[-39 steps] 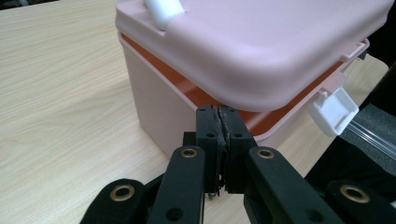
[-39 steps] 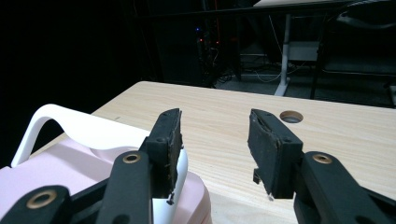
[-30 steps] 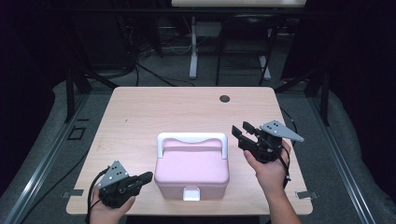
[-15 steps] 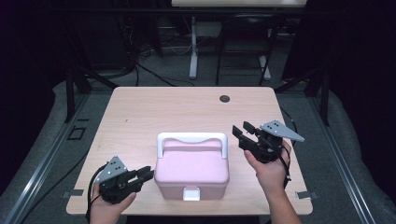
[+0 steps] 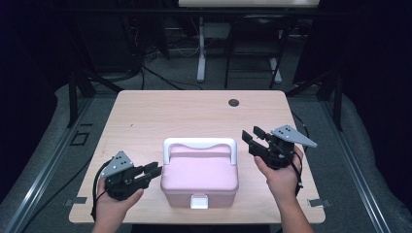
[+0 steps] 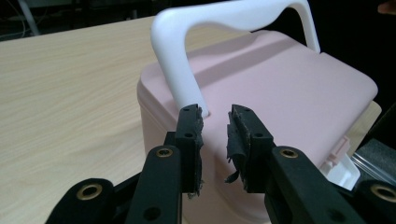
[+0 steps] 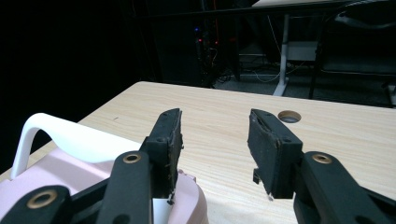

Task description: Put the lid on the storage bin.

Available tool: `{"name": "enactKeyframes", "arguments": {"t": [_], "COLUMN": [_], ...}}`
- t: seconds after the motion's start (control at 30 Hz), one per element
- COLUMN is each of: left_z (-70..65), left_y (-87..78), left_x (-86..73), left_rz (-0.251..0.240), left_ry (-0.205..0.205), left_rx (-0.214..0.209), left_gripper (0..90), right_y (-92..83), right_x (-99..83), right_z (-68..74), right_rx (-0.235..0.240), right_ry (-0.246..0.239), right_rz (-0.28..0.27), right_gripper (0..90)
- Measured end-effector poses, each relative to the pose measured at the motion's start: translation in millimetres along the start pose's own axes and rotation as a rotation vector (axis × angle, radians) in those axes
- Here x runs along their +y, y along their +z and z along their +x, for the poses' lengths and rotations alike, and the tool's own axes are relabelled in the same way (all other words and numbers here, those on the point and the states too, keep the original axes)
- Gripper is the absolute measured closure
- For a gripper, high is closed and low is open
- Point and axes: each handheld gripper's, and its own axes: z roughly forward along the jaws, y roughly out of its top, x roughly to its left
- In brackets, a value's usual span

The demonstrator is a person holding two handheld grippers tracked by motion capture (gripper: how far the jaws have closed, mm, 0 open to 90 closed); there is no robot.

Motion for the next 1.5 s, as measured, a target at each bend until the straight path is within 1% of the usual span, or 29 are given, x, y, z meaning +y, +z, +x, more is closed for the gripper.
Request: {"name": "enactKeyframes", "arguments": {"t": [0.03,0.07,0.2,0.3,0.4,0.53,0.8,0.83,1.03,1.07,1.1,1.13,1.2,1.33,1.5], "left_z": [0.4,0.8,1.4,3.1,6.9,12.2,21.8,22.9,30.4,31.5,32.6,33.3,34.8,38.1,41.7], "left_y": [0.8,0.3,2.8,5.3,9.0,14.2,24.7,25.7,30.2,30.3,29.4,29.8,28.9,26.1,20.9], "left_x": [2.1,4.7,11.2,14.3,16.2,19.5,26.1,26.7,27.0,26.5,26.2,25.2,24.0,21.7,19.4], "left_rz": [-0.008,-0.001,-0.011,-0.008,-0.018,-0.015,-0.021,-0.015,-0.034,-0.035,-0.026,-0.036,-0.030,-0.032,-0.047], "left_ry": [-0.003,-0.003,0.000,0.000,-0.015,-0.031,-0.040,-0.042,-0.068,-0.073,-0.073,-0.078,-0.077,-0.083,-0.089], "left_rx": [-0.003,-0.007,-0.008,0.000,-0.002,0.002,0.018,0.021,0.027,0.022,0.021,0.021,0.028,0.031,0.036], "left_gripper": [73.1,73.0,71.7,70.7,69.7,69.6,69.6,69.2,67.4,66.4,65.8,65.2,64.9,63.8,63.0], "right_y": [0.0,-0.1,-0.2,-0.4,-0.2,-0.4,-0.8,-0.7,-0.3,-0.2,-0.3,0.0,0.1,0.2,0.2], "right_x": [0.0,0.0,0.0,0.0,-0.1,-0.1,-0.2,-0.3,-1.1,-1.2,-1.3,-1.7,-1.9,-2.8,-4.4], "right_z": [0.0,-0.1,-0.9,-0.7,-0.7,-1.5,-2.0,-2.1,-3.2,-3.3,-3.3,-3.7,-3.7,-3.7,-4.7], "right_rx": [0.001,0.001,0.001,0.001,0.001,-0.001,-0.003,-0.002,-0.003,-0.002,-0.001,0.006,0.005,0.002,-0.006], "right_ry": [0.001,0.001,0.003,0.002,0.001,0.003,0.003,0.003,0.006,0.007,0.008,0.006,0.007,0.004,0.005], "right_rz": [-0.001,-0.001,-0.001,-0.002,0.000,-0.001,-0.002,-0.001,0.000,0.000,0.002,0.002,0.003,0.001,0.003], "right_gripper": [53.5,53.5,53.5,53.5,53.5,53.5,53.5,53.5,53.4,53.5,53.4,53.3,53.3,53.2,53.1]}}
